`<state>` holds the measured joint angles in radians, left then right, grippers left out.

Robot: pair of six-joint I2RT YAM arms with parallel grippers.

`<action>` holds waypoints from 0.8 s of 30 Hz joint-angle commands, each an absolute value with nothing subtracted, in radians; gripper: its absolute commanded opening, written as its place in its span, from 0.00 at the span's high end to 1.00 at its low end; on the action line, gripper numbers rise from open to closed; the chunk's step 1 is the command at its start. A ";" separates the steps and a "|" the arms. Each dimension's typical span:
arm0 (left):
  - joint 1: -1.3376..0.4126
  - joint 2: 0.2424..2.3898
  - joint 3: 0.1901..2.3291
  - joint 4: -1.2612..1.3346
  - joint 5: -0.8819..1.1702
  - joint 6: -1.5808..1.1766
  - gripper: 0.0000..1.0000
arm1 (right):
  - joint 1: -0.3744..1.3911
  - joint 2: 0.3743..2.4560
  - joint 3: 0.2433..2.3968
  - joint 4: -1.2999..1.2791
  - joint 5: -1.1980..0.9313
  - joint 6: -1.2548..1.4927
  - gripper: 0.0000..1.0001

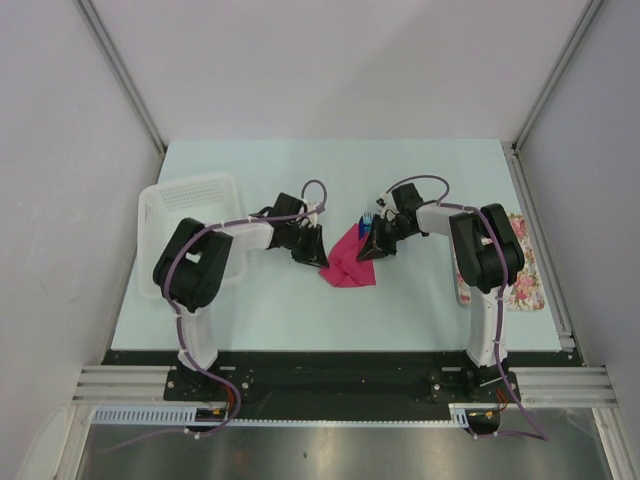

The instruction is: Place the utensils on the paper napkin and roll it up

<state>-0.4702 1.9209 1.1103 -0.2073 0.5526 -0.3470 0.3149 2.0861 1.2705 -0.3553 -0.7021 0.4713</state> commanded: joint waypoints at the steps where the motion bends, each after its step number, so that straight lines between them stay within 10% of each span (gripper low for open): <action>1: -0.463 1.950 1.155 -0.244 0.502 -0.325 0.87 | 0.290 2.172 1.246 -0.400 -0.454 0.434 0.98; 3: -0.446 1.950 1.173 -0.253 0.476 -0.316 0.99 | 0.290 2.174 1.252 -0.400 -0.456 0.436 0.98; 12: -0.426 1.973 1.252 -0.287 0.501 -0.279 0.98 | 0.296 2.204 1.273 -0.388 -0.492 0.471 0.98; 16: -0.414 1.899 1.175 -0.188 0.546 -0.333 0.55 | 0.296 2.204 1.275 -0.388 -0.486 0.476 0.98; 24: -0.436 1.798 1.104 0.027 0.682 -0.437 0.48 | 0.298 2.210 1.275 -0.388 -0.479 0.486 0.98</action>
<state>-0.4088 1.8652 1.0962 -0.1234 0.5827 -0.3824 0.3080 2.1185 1.2984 -0.3695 -0.7403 0.5117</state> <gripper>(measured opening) 0.524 0.022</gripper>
